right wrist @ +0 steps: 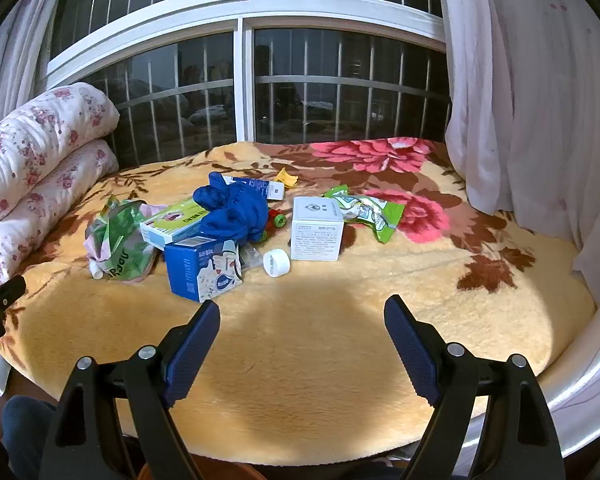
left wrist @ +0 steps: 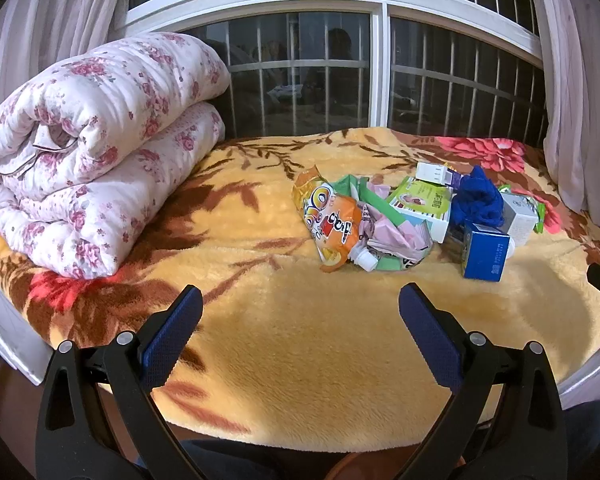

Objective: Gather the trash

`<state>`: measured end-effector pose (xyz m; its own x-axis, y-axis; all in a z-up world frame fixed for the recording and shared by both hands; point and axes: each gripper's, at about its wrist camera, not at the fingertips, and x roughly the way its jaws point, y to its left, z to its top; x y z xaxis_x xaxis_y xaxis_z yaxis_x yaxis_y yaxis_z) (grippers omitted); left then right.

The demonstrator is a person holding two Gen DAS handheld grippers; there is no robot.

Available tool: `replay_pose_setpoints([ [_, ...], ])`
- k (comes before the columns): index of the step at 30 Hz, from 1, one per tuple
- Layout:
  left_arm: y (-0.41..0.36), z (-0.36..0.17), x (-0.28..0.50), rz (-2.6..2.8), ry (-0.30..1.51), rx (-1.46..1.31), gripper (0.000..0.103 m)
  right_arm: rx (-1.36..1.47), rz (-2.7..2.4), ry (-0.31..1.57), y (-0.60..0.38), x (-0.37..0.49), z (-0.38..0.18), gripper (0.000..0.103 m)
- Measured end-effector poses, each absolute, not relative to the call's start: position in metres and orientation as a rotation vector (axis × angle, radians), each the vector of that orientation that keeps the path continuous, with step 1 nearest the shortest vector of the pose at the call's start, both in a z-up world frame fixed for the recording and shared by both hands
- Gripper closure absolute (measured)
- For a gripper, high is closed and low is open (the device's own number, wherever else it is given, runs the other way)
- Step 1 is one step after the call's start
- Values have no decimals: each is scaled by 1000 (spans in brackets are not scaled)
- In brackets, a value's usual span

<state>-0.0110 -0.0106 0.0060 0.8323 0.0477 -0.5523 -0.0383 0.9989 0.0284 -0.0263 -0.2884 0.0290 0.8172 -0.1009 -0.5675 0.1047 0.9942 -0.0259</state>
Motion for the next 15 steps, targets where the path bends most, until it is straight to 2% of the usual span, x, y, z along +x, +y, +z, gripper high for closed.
replay_pose_setpoints([
  [15,-10,5,-11,44,587,13,7,4,-52,626,-267,-11,27,18],
])
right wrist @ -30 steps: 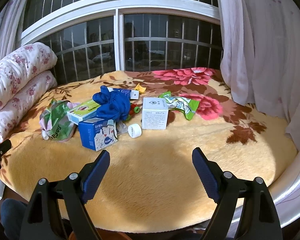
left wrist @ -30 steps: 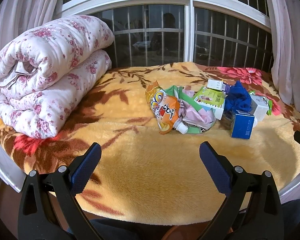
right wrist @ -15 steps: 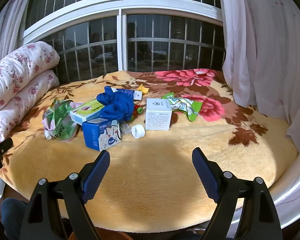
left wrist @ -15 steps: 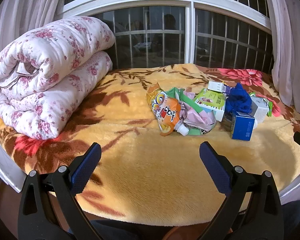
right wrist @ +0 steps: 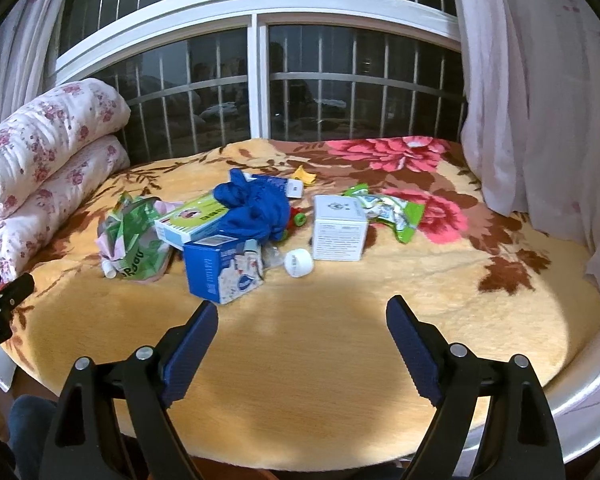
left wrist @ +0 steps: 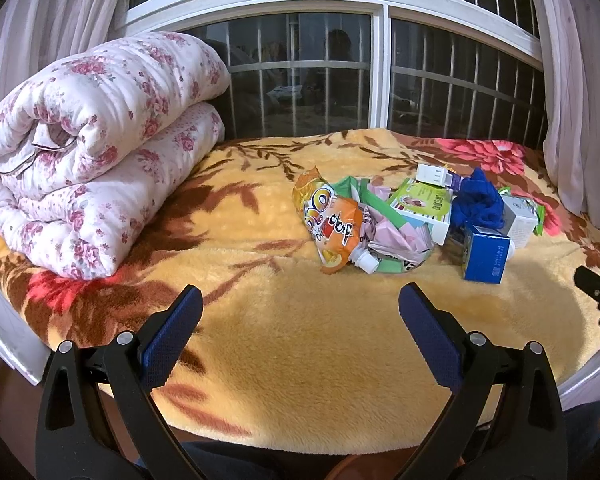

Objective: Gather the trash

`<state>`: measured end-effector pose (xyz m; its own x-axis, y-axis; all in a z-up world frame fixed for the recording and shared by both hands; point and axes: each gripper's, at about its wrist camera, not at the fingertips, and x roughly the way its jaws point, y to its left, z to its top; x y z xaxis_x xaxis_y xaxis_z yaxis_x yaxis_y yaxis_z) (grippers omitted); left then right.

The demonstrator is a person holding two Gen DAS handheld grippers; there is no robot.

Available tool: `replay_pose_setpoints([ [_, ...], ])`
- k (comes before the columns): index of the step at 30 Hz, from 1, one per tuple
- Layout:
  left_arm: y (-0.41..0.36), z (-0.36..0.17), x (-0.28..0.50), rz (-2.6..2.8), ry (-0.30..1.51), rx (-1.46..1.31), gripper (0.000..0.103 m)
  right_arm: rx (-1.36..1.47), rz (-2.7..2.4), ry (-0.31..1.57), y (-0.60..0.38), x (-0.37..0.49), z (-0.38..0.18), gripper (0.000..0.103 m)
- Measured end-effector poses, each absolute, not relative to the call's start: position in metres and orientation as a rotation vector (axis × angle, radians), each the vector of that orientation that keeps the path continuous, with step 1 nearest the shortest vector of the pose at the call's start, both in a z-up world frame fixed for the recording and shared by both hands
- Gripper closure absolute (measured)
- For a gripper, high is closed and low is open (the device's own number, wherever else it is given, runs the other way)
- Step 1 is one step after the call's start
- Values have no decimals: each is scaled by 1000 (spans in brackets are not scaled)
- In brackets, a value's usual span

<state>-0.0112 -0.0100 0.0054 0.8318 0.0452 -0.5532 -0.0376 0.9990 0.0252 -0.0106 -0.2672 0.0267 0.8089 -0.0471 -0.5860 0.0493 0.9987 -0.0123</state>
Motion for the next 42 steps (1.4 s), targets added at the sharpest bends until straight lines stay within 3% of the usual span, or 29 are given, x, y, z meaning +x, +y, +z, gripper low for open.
replay_pose_setpoints([
  [28,17,-9,0,59,625,-22,7,-50,-56,786,-190,112,-26,19],
  [32,18,-10,0,57,630,-24,7,-28,-73,801,-196,115,-31,39],
  [42,13,-9,-1,16,624,-31,7,57,-41,742,-219,84,-20,43],
])
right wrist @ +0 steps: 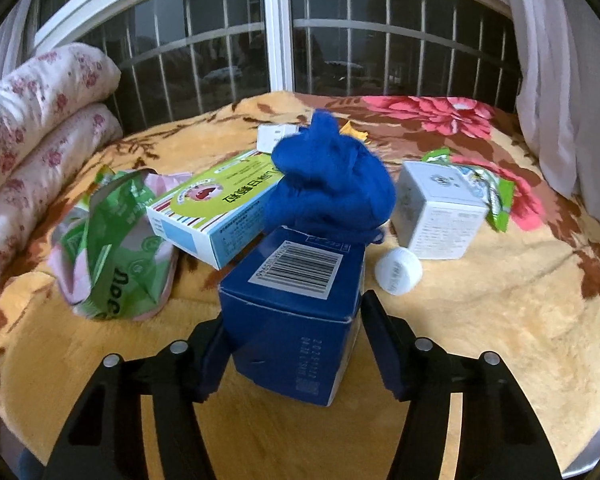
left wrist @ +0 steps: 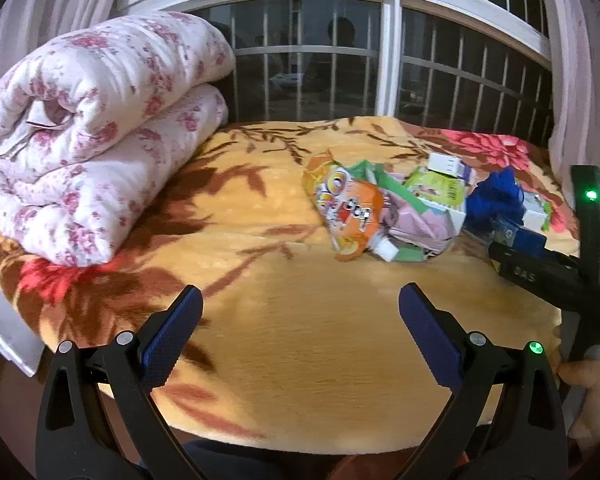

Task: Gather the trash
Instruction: 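Grasp the blue box with the right gripper and lift it, then grasp the green-and-pink wrapper with the left gripper while the right gripper holds the blue box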

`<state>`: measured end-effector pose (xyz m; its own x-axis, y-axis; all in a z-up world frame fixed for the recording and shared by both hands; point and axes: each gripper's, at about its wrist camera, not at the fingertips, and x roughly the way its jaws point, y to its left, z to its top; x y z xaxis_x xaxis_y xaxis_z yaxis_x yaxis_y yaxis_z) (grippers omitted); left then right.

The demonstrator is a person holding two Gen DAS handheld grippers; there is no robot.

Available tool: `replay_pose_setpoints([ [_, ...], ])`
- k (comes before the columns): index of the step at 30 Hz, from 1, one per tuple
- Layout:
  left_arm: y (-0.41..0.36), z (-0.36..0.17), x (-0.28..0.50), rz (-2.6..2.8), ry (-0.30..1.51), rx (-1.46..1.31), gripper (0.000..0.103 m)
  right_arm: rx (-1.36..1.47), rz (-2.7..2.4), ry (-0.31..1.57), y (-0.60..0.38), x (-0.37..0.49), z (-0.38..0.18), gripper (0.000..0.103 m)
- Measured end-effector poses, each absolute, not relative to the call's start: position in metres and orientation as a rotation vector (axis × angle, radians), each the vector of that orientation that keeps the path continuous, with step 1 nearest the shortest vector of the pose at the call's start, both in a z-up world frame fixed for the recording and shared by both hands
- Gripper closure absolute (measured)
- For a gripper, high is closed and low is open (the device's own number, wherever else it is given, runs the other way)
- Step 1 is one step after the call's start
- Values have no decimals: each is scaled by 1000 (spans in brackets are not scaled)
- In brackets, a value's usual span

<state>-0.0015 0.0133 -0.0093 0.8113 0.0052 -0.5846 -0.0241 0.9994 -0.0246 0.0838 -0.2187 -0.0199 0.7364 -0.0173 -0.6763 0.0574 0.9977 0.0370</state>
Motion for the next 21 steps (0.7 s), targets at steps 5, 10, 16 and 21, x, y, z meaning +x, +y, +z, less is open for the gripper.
replay_pose_setpoints([
  [5,-2,-16,3,-50,634,-9,7,96,-15,708,-237,56,-7,43],
  [10,-11,-16,18,-104,640,-30,7,122,3,670,-256,28,7,43],
  [16,-26,-5,42,-133,640,-52,7,138,13,635,-270,3,19,43],
  [21,-58,1,62,-159,657,12,7,133,13,604,-275,-10,28,43],
])
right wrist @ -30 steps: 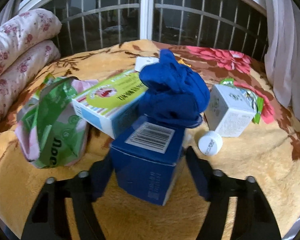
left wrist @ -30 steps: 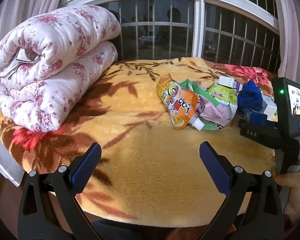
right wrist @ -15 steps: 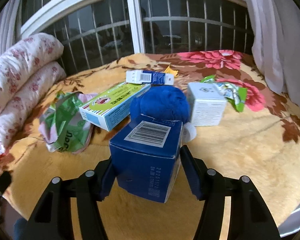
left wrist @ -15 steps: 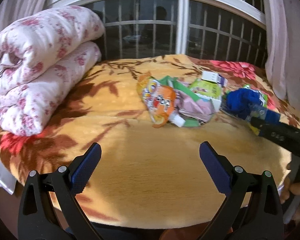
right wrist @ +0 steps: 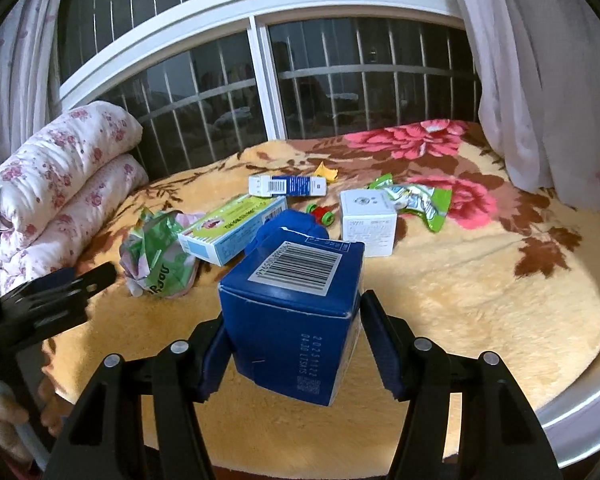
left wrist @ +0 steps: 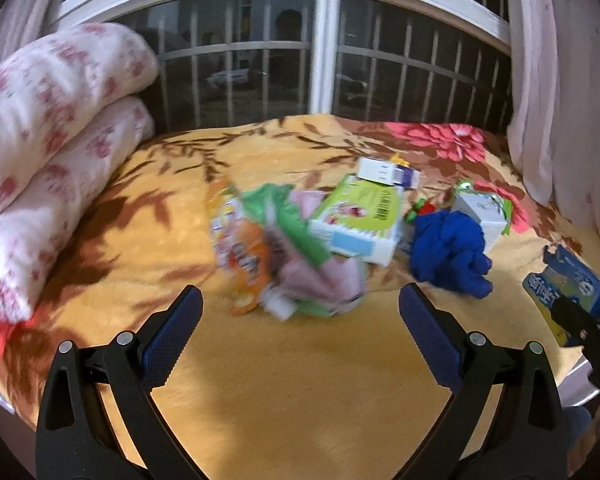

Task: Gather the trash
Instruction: 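Grasp the green-and-pink wrapper with the left gripper while the right gripper holds the blue box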

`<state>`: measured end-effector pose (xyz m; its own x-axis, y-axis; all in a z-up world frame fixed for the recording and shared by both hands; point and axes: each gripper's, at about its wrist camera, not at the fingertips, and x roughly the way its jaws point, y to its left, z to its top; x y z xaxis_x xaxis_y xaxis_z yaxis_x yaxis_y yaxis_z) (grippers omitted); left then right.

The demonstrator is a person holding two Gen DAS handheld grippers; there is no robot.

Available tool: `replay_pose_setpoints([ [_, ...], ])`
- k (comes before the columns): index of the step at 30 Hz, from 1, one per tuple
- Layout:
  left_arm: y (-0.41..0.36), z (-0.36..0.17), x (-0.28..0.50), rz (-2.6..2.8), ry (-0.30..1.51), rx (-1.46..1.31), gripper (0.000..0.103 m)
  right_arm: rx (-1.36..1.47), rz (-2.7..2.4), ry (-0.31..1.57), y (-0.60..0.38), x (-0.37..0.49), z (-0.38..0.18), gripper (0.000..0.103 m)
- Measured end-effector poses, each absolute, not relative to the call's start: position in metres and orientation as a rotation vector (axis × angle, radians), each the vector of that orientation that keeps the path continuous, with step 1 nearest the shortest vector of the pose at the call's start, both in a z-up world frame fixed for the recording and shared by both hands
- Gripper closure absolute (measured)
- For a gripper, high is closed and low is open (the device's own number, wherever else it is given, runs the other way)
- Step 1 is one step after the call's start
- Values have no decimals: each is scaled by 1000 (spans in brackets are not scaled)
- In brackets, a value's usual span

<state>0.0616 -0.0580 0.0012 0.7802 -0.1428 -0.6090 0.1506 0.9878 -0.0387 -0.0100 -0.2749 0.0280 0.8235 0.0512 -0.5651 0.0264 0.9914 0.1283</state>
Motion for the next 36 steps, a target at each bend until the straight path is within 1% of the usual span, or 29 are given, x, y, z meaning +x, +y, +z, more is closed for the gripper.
replay_pose_setpoints([
  [3,-76,-3,81,-153,697,33,7,145,18,593,-281,-16,33,43],
  [7,-86,-18,117,-89,825,-12,8,152,20,585,-287,-23,36,43],
  [9,-91,-26,130,-57,883,-23,13,159,20,583,-290,-25,37,43],
  [10,-94,-30,135,-33,898,-19,24,159,18,580,-291,-26,38,43],
  [11,-96,-32,139,-2,909,-6,33,160,16,579,-292,-26,38,43],
  [12,-98,-33,142,29,913,10,36,161,15,577,-293,-27,39,43],
  [13,-100,-33,144,49,911,23,44,162,14,577,-294,-28,39,43],
  [14,-101,-33,144,75,913,43,48,162,13,577,-295,-28,39,43],
  [20,-113,-31,138,102,908,122,54,171,18,584,-294,-27,38,43],
  [25,-134,-28,128,123,858,261,54,182,25,582,-294,-27,40,43],
  [28,-144,-32,123,131,843,342,53,185,19,581,-297,-27,40,43],
  [31,-147,-33,121,139,839,361,52,194,14,579,-300,-29,41,43],
  [33,-147,-33,120,156,838,356,47,196,7,576,-300,-30,42,42],
  [36,-152,-36,117,154,835,377,46,198,-2,571,-303,-32,44,43],
])
